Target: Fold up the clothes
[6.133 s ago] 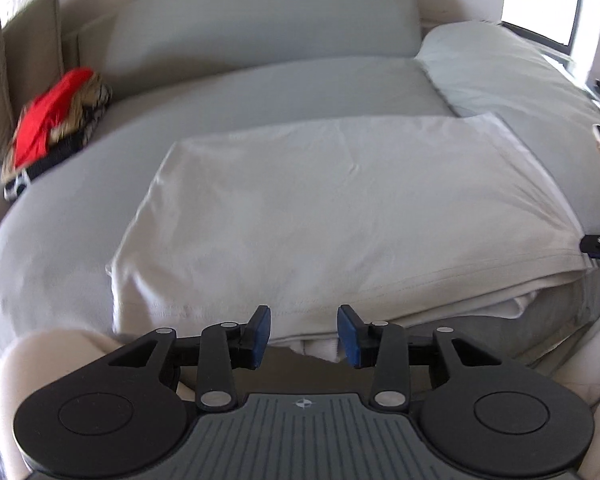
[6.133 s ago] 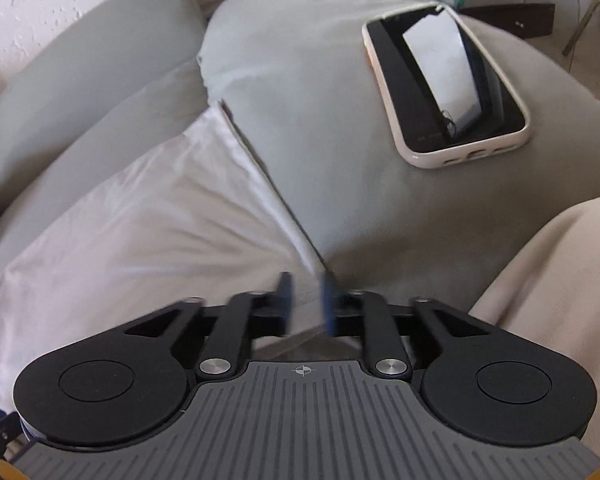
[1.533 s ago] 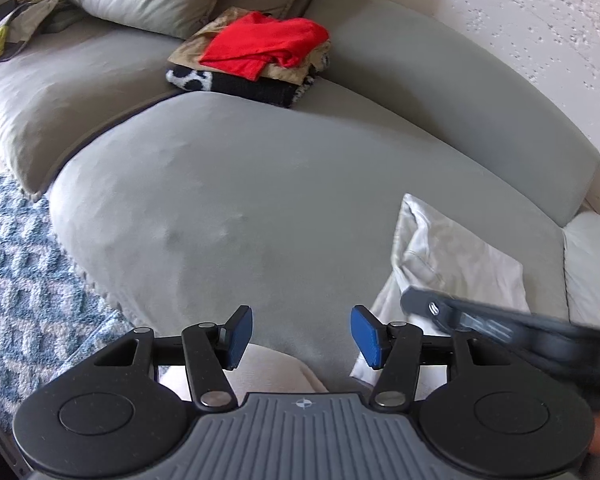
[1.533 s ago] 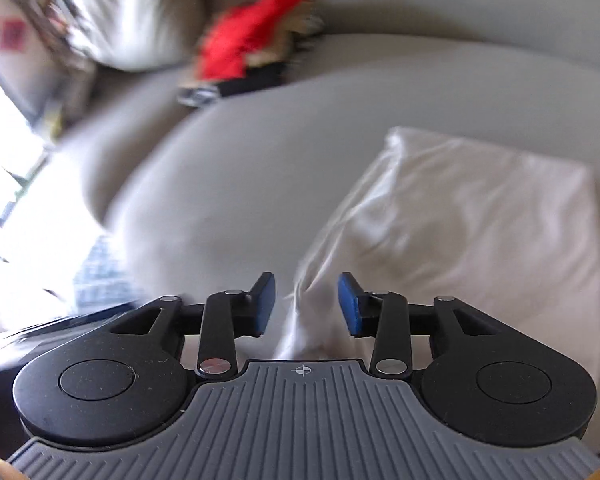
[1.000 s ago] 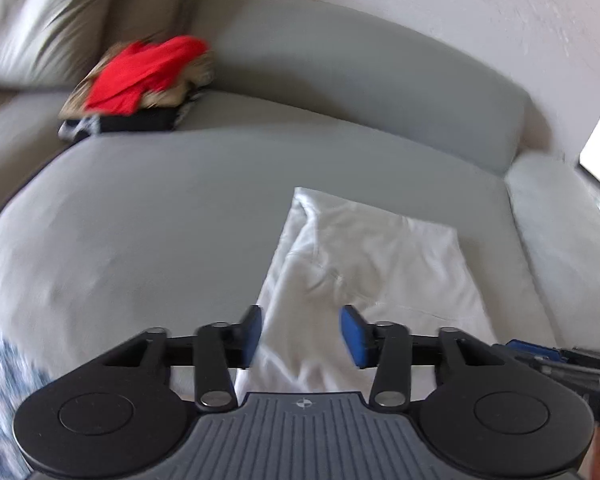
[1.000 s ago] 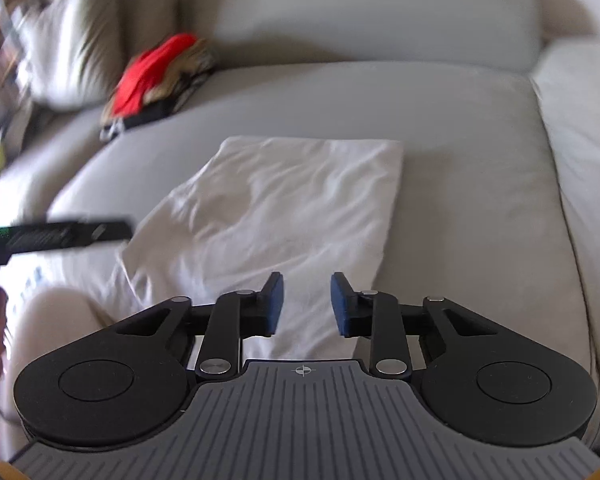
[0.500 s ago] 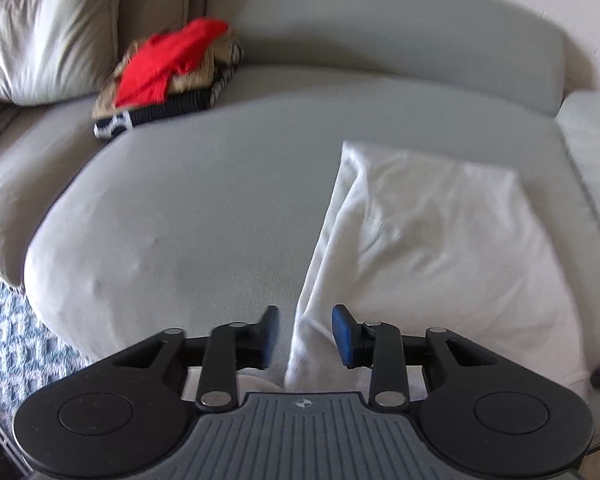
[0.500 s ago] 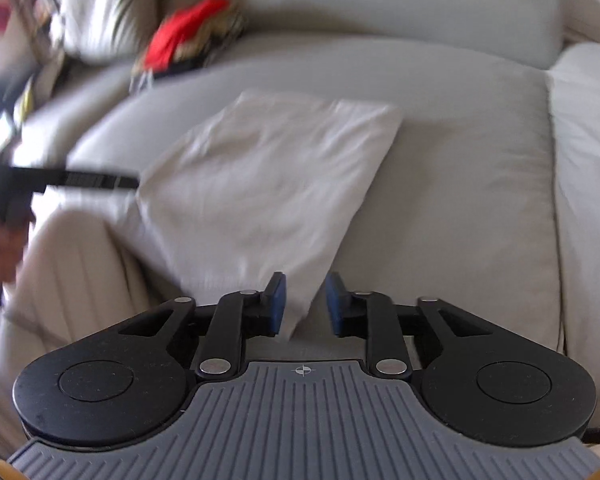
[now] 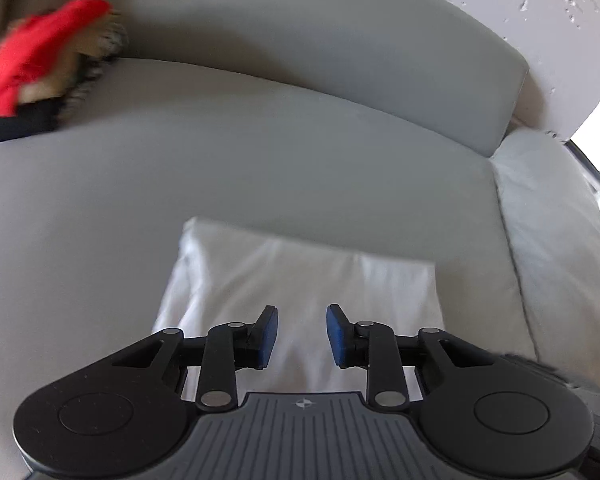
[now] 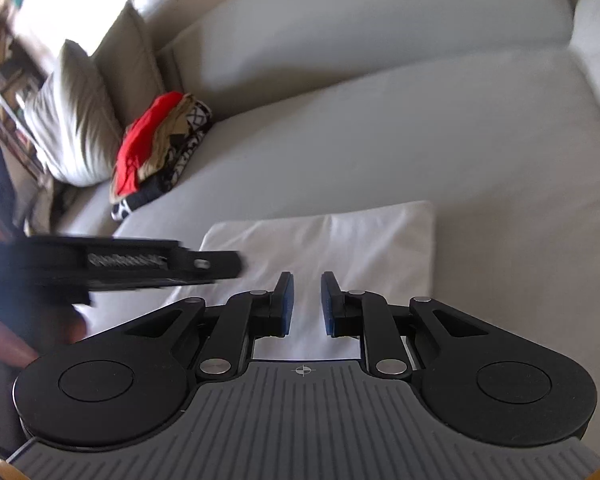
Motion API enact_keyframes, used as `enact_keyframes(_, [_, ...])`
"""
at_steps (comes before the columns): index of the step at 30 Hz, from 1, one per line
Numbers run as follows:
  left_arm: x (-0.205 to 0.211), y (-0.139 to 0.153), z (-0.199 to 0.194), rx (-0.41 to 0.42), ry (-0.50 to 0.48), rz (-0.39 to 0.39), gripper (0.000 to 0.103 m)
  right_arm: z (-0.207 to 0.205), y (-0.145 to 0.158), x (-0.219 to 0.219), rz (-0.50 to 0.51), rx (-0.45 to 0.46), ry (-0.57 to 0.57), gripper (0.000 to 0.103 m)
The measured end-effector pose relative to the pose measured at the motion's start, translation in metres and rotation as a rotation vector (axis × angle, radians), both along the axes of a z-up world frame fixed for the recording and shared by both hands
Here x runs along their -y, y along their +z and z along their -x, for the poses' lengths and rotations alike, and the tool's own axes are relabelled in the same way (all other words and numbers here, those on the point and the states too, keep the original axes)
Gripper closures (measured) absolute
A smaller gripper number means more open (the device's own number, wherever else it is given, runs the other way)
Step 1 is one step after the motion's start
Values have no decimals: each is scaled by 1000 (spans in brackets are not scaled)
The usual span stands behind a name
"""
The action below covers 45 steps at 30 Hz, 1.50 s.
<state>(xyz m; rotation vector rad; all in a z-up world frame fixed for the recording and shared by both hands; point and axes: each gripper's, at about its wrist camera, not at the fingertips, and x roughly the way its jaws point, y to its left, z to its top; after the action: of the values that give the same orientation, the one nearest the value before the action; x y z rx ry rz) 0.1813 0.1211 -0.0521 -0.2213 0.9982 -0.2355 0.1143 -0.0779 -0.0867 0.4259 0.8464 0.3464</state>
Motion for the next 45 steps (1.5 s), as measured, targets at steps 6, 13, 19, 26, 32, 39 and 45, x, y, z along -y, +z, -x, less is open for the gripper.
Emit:
enact_keyframes(6, [-28, -46, -45, 9, 109, 106, 86, -44, -45, 33, -80, -52, -166, 103])
enact_keyframes(13, [-59, -38, -32, 89, 339, -8, 94, -26, -43, 82, -7, -30, -463, 91])
enact_keyframes(19, [-45, 15, 34, 155, 268, -71, 83, 15, -6, 65, 40, 29, -359, 88])
enact_keyframes(26, [8, 28, 118, 235, 19, -248, 75, 55, 27, -28, 280, 132, 0, 66])
enact_keyframes(32, [16, -10, 140, 115, -40, -365, 69, 89, 10, -65, 492, 81, 169, 62])
enact_keyframes(39, [-15, -5, 180, 48, 38, -374, 69, 145, 20, -16, 463, 10, 108, 59])
enact_keyframes(45, [-28, 16, 194, 97, 124, -300, 73, 164, 36, 6, 319, 23, 19, 59])
